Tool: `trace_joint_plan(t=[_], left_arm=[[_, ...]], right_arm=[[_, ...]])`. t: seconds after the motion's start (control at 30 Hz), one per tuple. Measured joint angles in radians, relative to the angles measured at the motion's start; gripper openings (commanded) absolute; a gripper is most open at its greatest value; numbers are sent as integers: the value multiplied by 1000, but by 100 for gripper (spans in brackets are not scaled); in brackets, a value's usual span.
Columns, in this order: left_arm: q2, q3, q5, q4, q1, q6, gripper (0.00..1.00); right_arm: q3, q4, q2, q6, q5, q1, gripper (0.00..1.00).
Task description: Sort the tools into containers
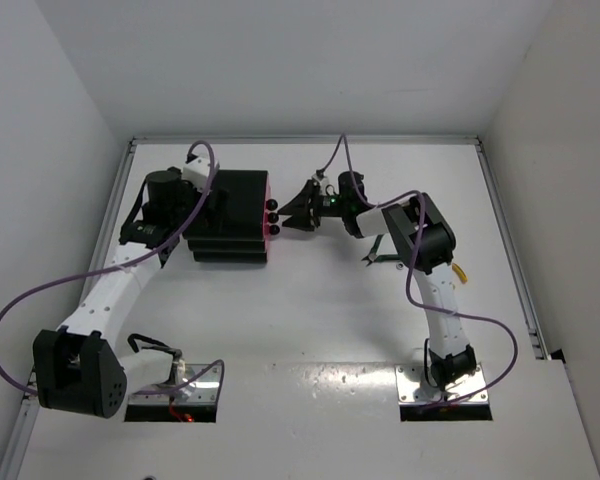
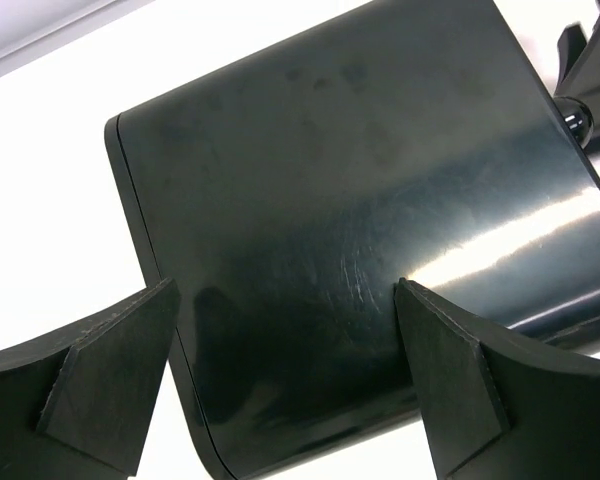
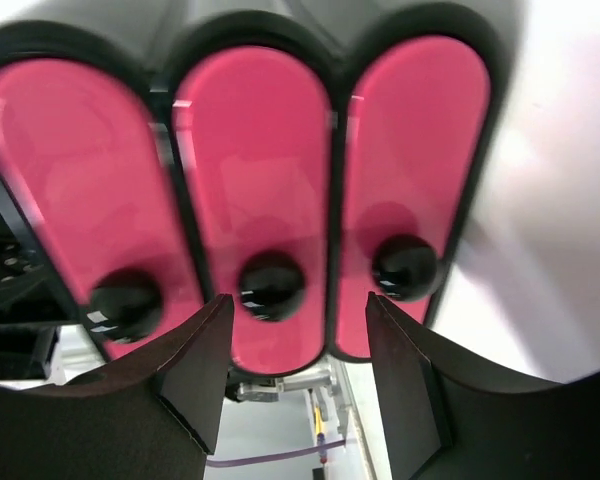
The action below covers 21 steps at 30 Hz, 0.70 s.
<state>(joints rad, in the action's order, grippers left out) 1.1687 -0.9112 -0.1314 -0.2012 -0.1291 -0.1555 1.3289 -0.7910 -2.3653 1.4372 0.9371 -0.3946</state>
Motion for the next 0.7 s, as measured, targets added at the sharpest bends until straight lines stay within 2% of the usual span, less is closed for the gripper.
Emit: trace_joint_plan(t=[0.43, 0.6, 0.63, 0.7], left_arm=[[16, 0, 8, 27, 0, 3, 95], [21, 0, 9, 34, 0, 3, 95], [22, 0, 9, 35, 0, 4, 95], [26, 0, 9, 42, 0, 8, 95]], right_arm=[[58, -1, -36, 20, -11, -48, 55], [69, -29, -55, 43, -1, -55, 37], [71, -42, -55, 49, 3, -55, 29], [72, -50, -56, 51, 6, -55, 22]])
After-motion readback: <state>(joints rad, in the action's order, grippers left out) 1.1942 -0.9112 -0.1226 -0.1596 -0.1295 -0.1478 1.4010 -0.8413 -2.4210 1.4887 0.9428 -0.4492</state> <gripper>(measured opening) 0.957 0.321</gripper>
